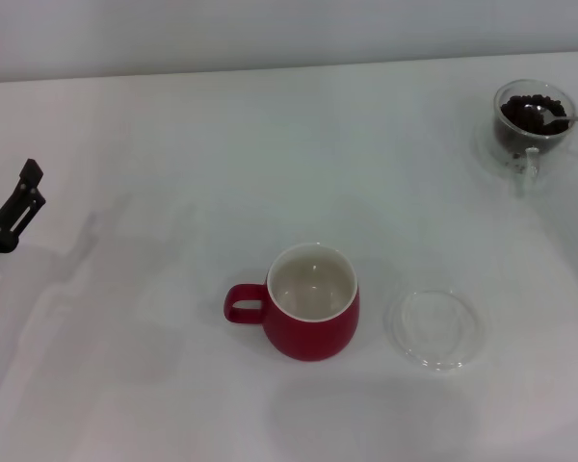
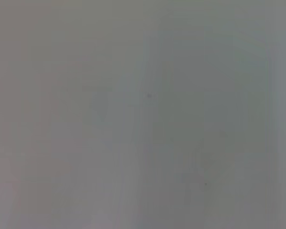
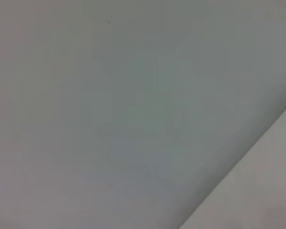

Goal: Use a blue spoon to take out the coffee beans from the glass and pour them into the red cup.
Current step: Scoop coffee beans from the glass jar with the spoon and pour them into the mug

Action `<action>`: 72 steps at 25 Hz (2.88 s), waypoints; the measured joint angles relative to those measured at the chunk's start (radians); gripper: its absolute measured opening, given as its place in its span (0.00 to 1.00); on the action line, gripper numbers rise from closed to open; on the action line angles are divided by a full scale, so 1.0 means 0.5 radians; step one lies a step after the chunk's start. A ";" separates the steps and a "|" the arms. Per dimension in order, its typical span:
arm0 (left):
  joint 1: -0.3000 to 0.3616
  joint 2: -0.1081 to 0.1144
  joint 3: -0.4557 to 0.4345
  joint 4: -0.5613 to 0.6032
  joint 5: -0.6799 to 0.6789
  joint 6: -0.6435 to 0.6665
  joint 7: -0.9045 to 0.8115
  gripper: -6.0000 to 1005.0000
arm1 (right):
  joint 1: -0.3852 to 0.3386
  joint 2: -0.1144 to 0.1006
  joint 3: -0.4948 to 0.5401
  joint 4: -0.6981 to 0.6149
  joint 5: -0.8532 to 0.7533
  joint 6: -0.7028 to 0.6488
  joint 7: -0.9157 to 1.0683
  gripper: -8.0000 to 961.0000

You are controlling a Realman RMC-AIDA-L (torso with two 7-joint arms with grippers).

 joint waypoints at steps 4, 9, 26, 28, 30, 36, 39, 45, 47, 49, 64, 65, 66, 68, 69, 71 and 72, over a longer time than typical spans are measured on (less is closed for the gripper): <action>-0.001 0.000 0.001 0.000 0.000 0.000 0.000 0.87 | -0.001 -0.015 0.000 0.009 0.000 0.001 0.042 0.16; -0.005 0.001 0.001 0.000 -0.001 0.000 0.000 0.87 | 0.003 -0.050 -0.034 0.010 -0.021 0.010 0.170 0.16; -0.004 0.000 0.001 0.000 -0.001 0.015 0.000 0.87 | -0.019 -0.092 -0.037 0.017 -0.011 0.031 0.431 0.16; -0.004 0.000 -0.001 0.000 -0.001 0.018 0.000 0.87 | -0.023 -0.092 -0.037 0.018 -0.010 0.043 0.449 0.16; -0.003 0.000 -0.001 0.000 -0.001 0.019 0.000 0.87 | -0.027 -0.094 -0.037 0.018 -0.010 0.054 0.462 0.16; -0.007 0.000 0.003 0.000 0.004 0.019 0.000 0.87 | -0.040 -0.098 -0.034 0.015 -0.008 0.140 0.485 0.16; -0.005 0.000 -0.002 0.000 0.005 0.020 0.000 0.87 | -0.041 -0.094 -0.034 0.005 -0.007 0.196 0.485 0.16; -0.004 0.000 0.003 0.000 0.006 0.020 0.000 0.87 | -0.046 -0.083 -0.039 0.005 -0.007 0.288 0.486 0.16; -0.004 0.000 0.005 0.000 0.006 0.020 0.000 0.87 | -0.048 -0.079 -0.043 0.009 -0.011 0.319 0.486 0.16; -0.002 0.000 0.001 0.000 0.006 0.020 0.000 0.87 | -0.049 -0.070 -0.046 0.014 -0.015 0.360 0.480 0.16; 0.014 0.000 0.002 0.008 0.003 0.023 0.000 0.87 | -0.134 0.005 -0.194 0.012 -0.030 0.661 0.371 0.16; 0.016 0.000 0.007 0.008 0.004 0.023 0.000 0.87 | -0.143 0.011 -0.209 0.011 -0.032 0.687 0.364 0.16; 0.018 -0.001 0.008 0.009 0.004 0.023 0.000 0.87 | -0.151 0.016 -0.221 0.010 -0.033 0.711 0.359 0.16; 0.022 -0.003 0.010 0.014 0.004 0.024 0.000 0.87 | -0.167 0.028 -0.246 0.009 -0.038 0.765 0.351 0.16; 0.025 -0.003 0.010 0.015 0.004 0.026 0.000 0.87 | -0.171 0.032 -0.255 0.009 -0.042 0.789 0.346 0.16; 0.028 -0.003 0.010 0.016 0.005 0.028 0.000 0.87 | -0.176 0.038 -0.265 0.013 -0.063 0.844 0.336 0.16; 0.029 -0.003 0.009 0.016 0.005 0.029 0.000 0.87 | -0.176 0.038 -0.272 0.015 -0.071 0.869 0.331 0.16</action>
